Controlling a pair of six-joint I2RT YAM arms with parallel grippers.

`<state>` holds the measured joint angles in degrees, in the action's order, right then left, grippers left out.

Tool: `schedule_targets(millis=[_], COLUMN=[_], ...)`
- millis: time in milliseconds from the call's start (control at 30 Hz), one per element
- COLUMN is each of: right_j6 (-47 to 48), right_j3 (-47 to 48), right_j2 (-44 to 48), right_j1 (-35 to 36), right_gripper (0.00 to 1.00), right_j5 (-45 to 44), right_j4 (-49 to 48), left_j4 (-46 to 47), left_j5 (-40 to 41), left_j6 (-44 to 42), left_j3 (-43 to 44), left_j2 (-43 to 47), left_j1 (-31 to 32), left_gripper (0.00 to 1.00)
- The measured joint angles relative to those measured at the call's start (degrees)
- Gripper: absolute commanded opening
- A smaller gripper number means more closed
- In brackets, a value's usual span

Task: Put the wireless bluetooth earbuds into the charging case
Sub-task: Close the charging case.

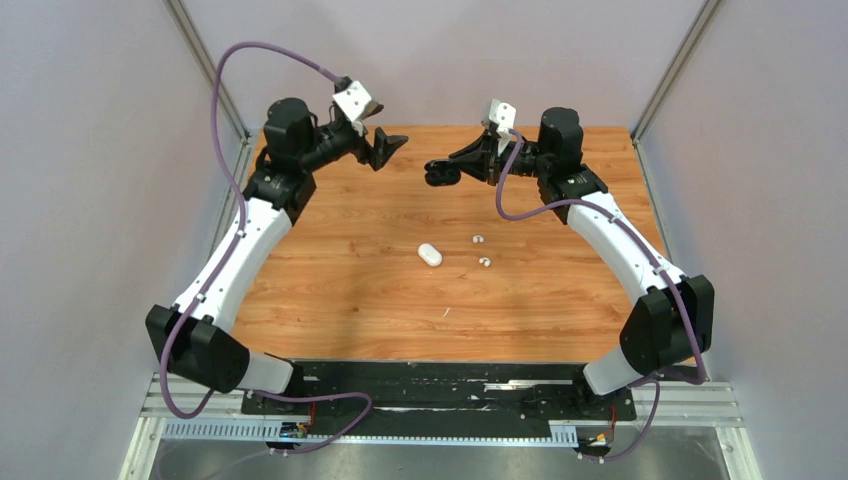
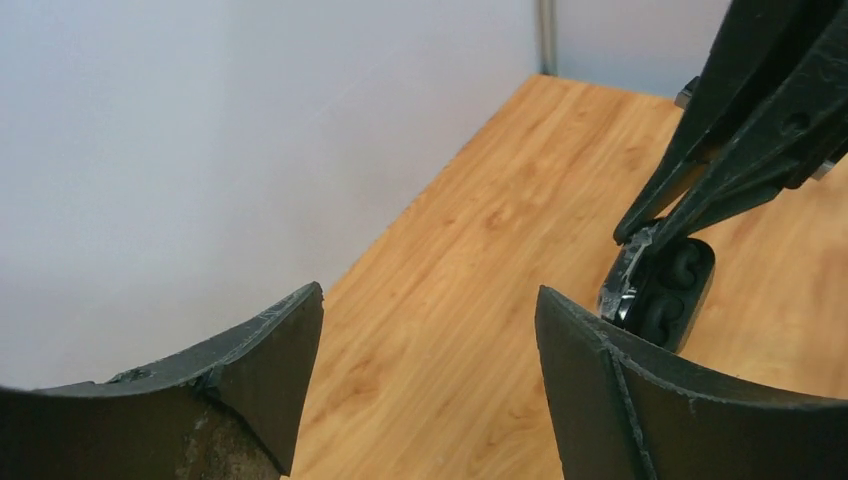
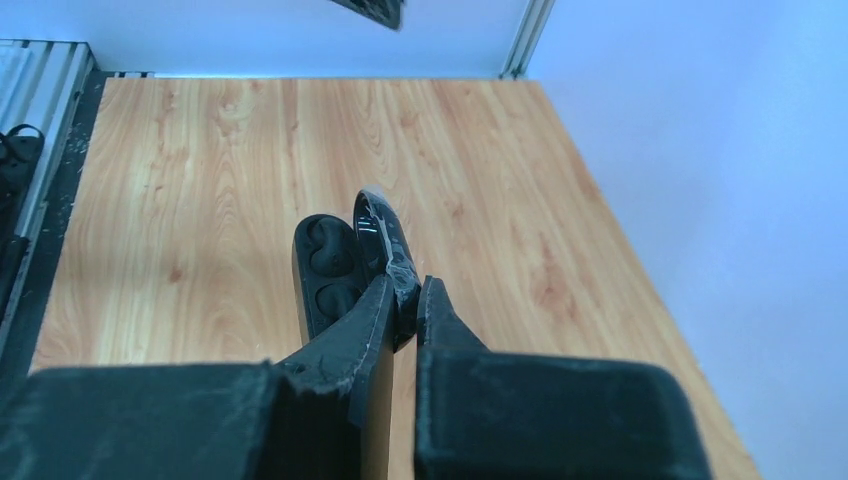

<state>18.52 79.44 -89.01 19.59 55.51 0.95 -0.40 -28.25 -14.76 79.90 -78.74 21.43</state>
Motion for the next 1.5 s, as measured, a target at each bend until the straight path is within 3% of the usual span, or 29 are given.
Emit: schedule_targets(millis=[167,300,567,1067,1167,1267,1367,1500], right_j6=[0.42,0.22,0.52,-0.7,-1.14,-1.49,-1.64,-2.14], right_j3=[-1.79,-1.77,-1.75,-0.94,-0.94,-0.94,-0.94,-0.7], right_j2=[3.98,5.11,5.11,2.99,2.69,2.6,2.51,2.43], right_j1=[2.14,3.34,4.85,6.6,6.67,6.78,6.82,6.88], right_gripper=[0.0,0.0,0.0,0.0,0.0,0.0,0.12,0.18], right_j5=[-3.08,-5.68,-9.57,-13.75,-14.12,-14.58,-14.71,-15.56], right_j4=[-7.3,-12.22,-14.38,-15.47,-15.52,-15.87,-16.17,-16.15], left_j4=[-4.46,-2.36,5.2,18.8,19.93,20.98,21.59,22.08], left_j5=[-16.52,-25.99,-36.72,-39.39,-39.36,-39.6,-39.58,-39.21], left_j6=[9.14,15.52,21.92,30.56,32.11,33.16,33.66,33.86], left_j3=[4.59,2.29,-0.46,-0.7,-0.7,-0.7,-0.7,-0.7], left_j2=[-5.05,-7.58,-8.04,-11.98,-12.63,-12.87,-12.9,-12.9], left_j1=[-6.47,-6.97,-6.49,-4.61,-4.66,-4.72,-4.74,-4.74], left_gripper=[0.85,0.85,0.81,0.43,0.27,0.18,0.03,0.0])
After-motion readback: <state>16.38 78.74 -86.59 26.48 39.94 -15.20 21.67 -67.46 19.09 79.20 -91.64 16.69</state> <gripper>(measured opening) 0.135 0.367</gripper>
